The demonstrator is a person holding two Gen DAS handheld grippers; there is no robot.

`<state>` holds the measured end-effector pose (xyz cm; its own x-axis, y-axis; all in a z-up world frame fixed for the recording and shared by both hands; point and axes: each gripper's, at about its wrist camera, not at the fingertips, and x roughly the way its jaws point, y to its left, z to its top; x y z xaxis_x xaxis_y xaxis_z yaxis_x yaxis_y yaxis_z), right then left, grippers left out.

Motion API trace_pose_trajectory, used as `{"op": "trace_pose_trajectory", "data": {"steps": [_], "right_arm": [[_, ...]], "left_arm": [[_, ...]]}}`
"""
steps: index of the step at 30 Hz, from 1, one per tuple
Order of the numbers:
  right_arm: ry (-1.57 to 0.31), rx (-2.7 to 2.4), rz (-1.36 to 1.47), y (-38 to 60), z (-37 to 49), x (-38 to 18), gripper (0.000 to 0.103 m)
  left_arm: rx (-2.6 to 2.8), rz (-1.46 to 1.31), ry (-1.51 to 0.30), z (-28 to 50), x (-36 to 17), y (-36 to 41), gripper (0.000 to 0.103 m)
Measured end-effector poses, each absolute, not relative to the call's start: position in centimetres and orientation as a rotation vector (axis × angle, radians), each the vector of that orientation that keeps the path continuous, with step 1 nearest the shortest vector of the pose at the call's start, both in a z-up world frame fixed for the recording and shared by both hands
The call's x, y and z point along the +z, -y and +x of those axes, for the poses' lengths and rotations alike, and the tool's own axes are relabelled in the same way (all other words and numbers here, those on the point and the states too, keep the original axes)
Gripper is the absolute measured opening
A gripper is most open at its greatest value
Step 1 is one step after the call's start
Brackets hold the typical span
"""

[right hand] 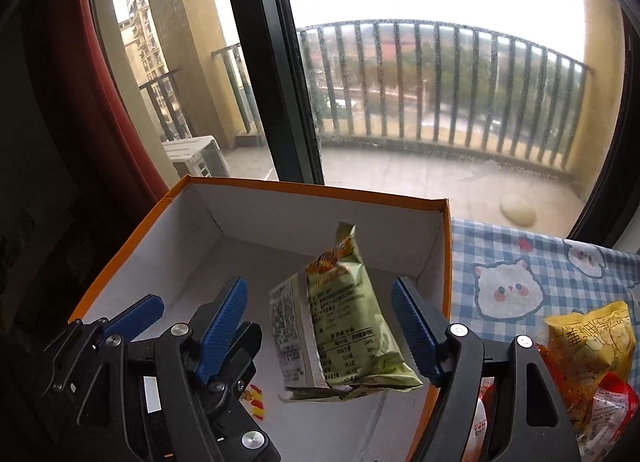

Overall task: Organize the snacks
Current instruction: 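Withdraw both tools from the box back toward the snack pile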

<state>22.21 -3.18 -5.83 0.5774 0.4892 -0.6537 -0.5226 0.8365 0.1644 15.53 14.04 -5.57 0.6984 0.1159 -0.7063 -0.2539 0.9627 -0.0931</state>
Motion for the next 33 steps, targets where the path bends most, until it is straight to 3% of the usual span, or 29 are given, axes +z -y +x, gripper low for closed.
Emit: {"op": "trace_pose_trajectory", "data": {"steps": [11,21,31,33], "right_arm": [[-0.741,0.618,-0.074,3.6,20.2,-5.7,0.085],[-0.726,0.613,-0.134,5.8,16.7,-4.3,0.085],[-0.683,0.580,-0.109,10.6,12.7,-2.3,0.085],[-0.688,0.583,-0.114,11.5,12.0,-2.0,0.093]], "left_arm": [[0.208,-0.164,-0.761,14.5,-5.0,-13.6,0.086],[0.217,-0.152,-0.729,11.7,-4.1,-11.8,0.102],[0.146,-0.203,-0.741,8.8,-3.0,-9.3,0.102],[0.144,-0.202,-0.727,8.1,-2.7,-8.7,0.102]]}}
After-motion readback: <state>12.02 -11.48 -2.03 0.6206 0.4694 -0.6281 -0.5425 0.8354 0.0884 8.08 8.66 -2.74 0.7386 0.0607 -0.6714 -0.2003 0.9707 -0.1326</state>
